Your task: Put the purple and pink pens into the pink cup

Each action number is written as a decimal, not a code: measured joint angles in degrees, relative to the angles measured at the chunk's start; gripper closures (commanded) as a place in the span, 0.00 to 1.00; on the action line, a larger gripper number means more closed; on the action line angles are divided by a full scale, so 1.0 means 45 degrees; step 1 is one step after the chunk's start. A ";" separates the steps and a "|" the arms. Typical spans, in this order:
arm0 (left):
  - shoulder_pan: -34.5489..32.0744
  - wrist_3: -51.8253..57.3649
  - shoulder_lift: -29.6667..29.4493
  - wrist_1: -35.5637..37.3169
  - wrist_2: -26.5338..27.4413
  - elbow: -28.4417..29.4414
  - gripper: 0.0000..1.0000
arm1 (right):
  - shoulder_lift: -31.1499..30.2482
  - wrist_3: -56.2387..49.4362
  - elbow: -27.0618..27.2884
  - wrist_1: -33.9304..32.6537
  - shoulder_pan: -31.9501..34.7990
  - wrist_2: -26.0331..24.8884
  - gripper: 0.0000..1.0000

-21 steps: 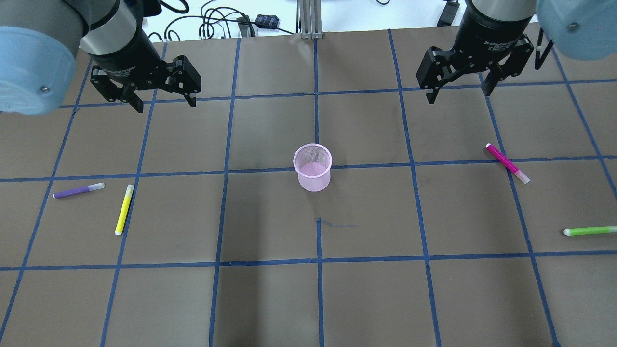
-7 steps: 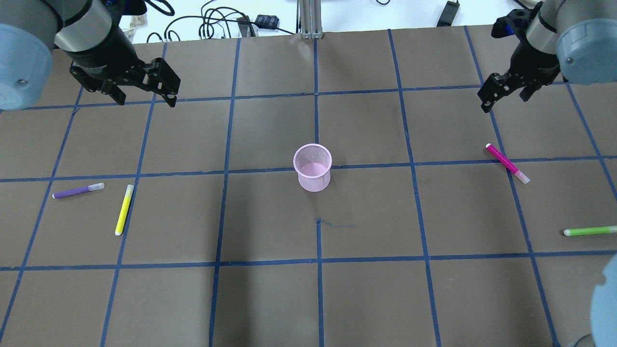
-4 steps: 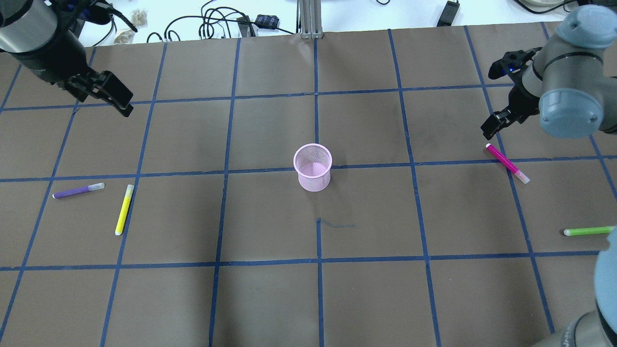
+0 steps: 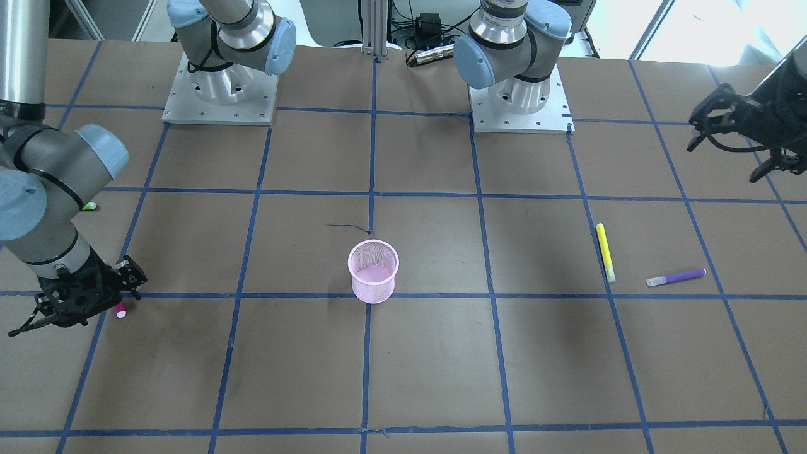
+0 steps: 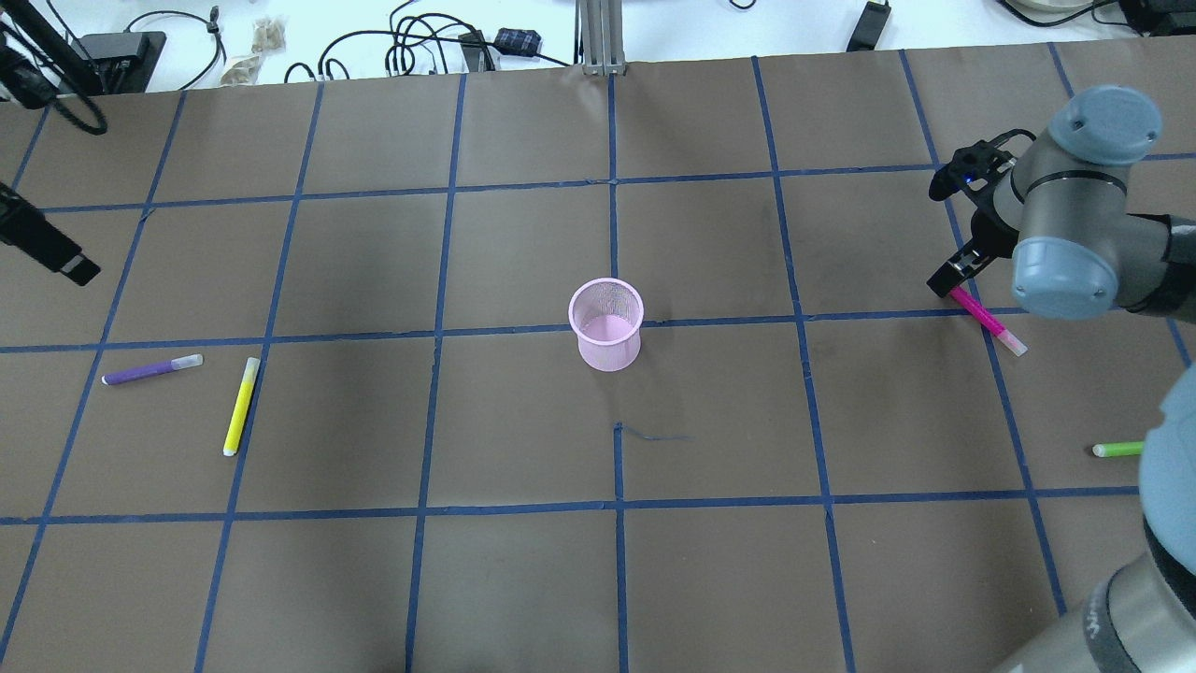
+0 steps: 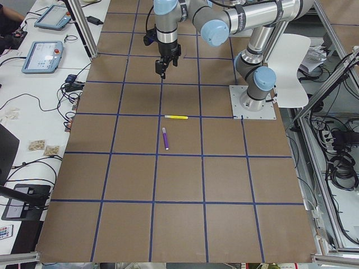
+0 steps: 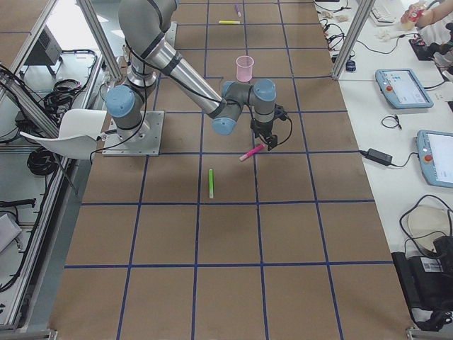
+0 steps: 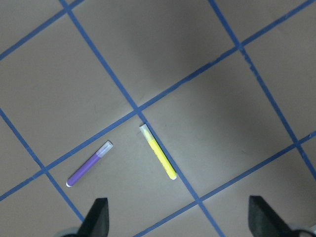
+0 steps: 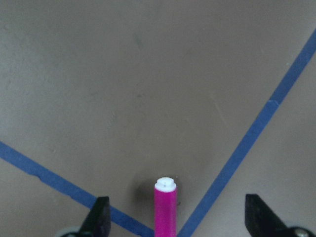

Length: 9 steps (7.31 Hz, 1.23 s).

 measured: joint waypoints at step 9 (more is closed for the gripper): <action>0.2740 0.9640 -0.2735 0.7388 -0.0527 -0.3299 0.01 | 0.0315 0.0926 -0.0948 0.0806 -0.0002 -0.0262 1.00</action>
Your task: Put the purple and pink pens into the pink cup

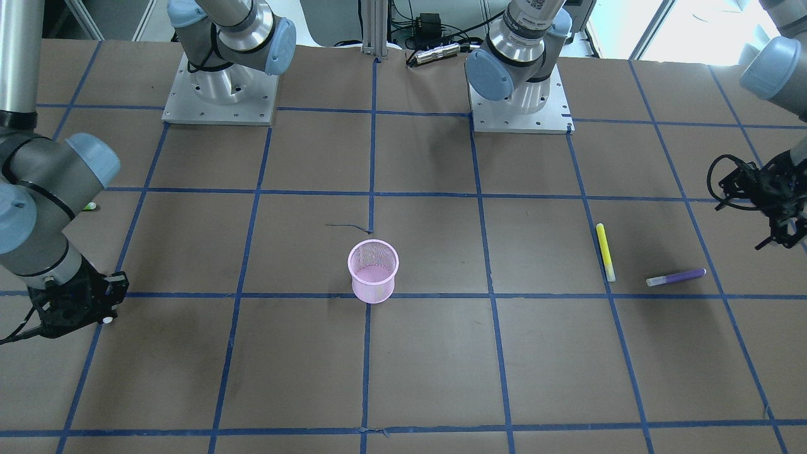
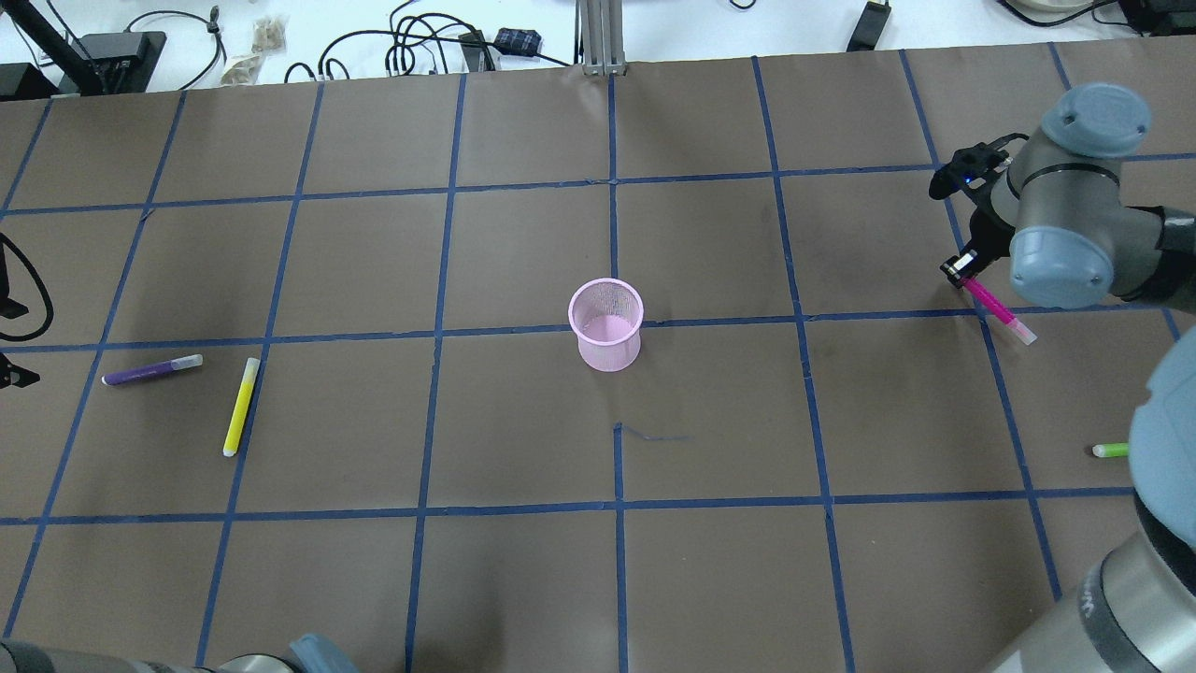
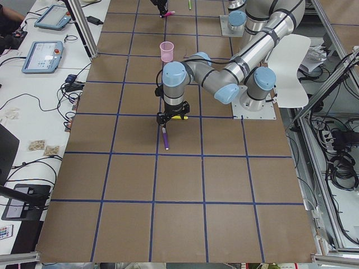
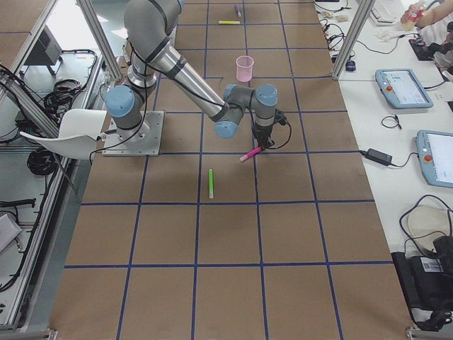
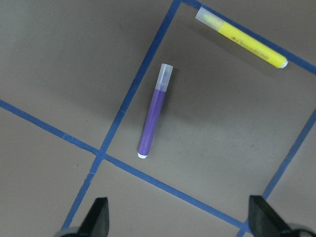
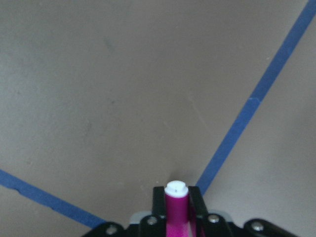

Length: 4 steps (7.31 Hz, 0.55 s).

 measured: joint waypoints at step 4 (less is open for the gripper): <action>0.0033 0.1634 -0.2505 0.2208 -0.0608 0.0037 0.02 | -0.1640 0.3079 -0.0284 0.0784 0.0927 0.3041 1.00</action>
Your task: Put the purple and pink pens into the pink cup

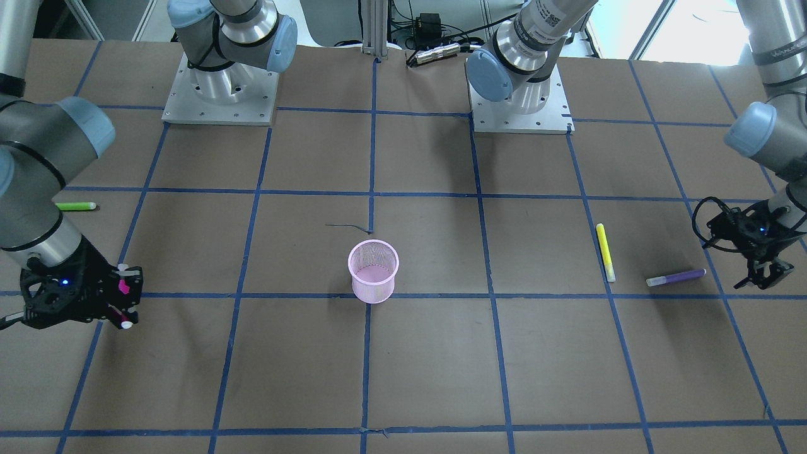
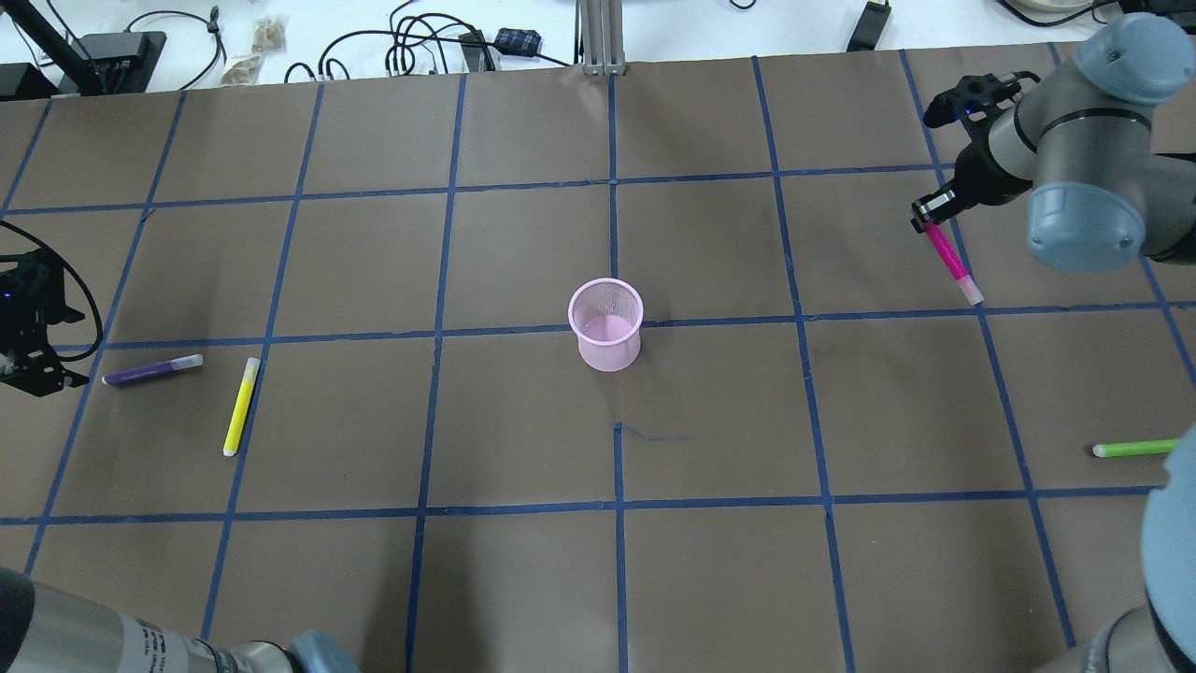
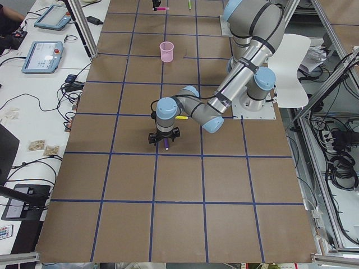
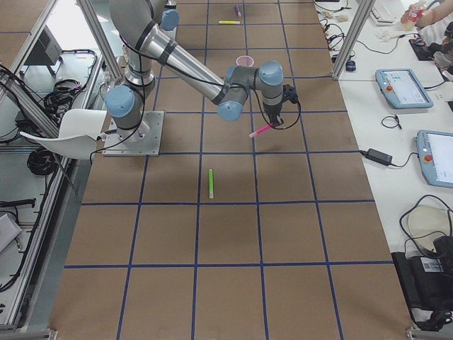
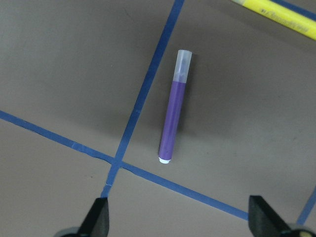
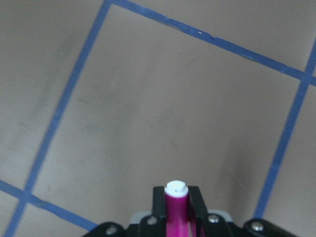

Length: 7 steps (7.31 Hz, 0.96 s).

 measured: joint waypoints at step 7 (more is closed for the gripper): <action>0.0016 0.1599 -0.1278 0.0619 0.0001 0.0043 0.88 | -0.0492 0.8339 0.0268 -0.6049 0.8633 -0.0985 1.00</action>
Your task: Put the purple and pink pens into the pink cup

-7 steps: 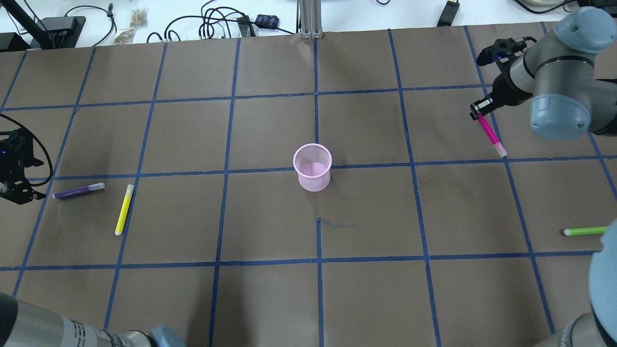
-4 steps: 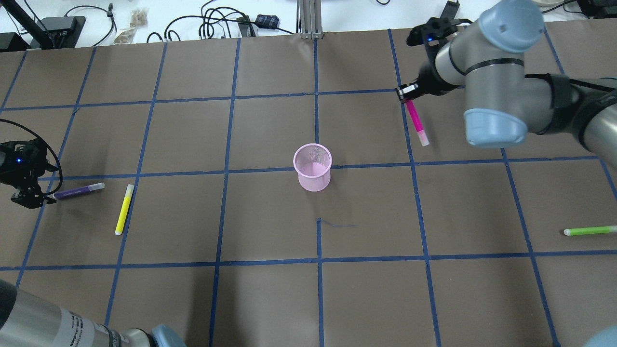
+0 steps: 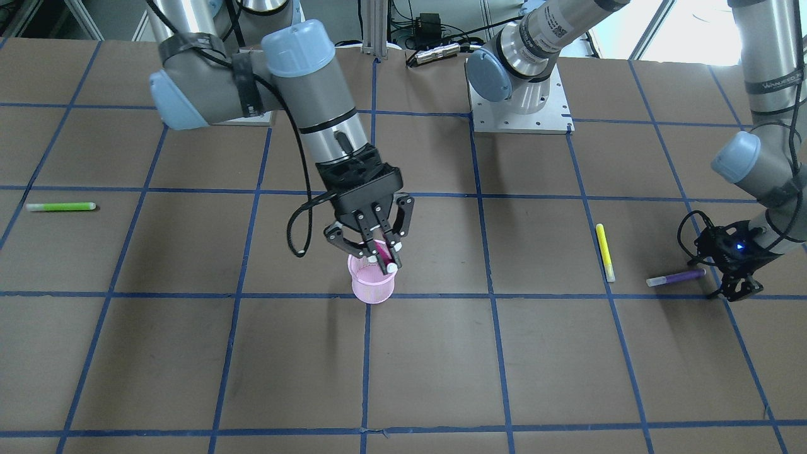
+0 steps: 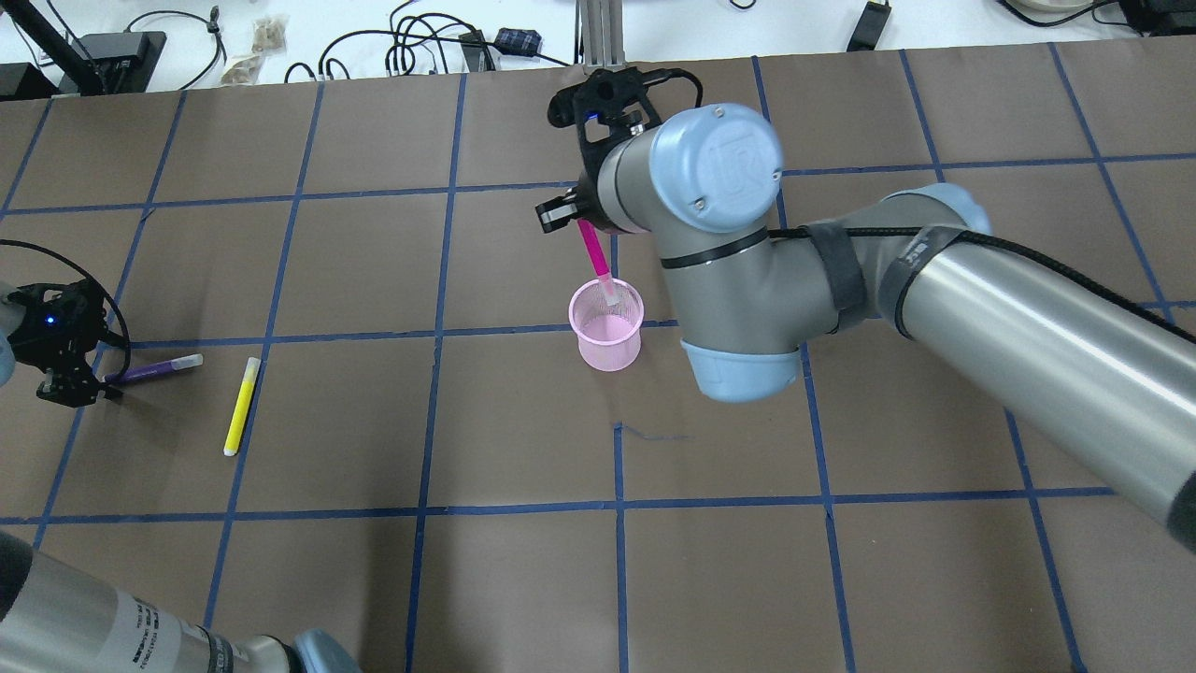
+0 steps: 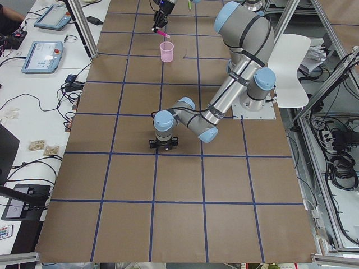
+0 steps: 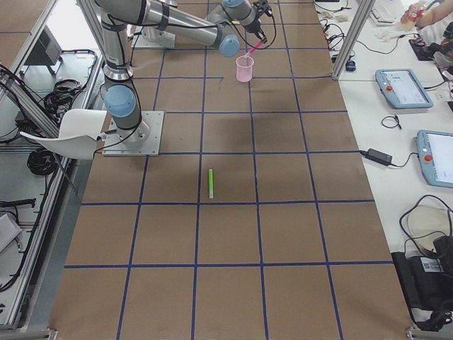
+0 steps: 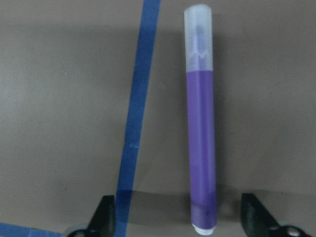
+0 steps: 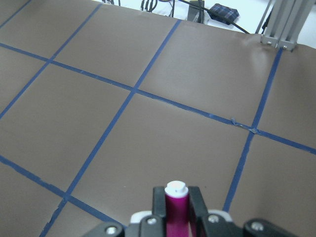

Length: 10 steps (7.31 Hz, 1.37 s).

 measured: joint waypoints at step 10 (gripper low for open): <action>-0.1175 -0.1109 0.2376 -0.2036 0.2044 0.0563 1.00 | 0.1695 0.0216 0.1158 -0.3366 0.0614 -0.2553 0.00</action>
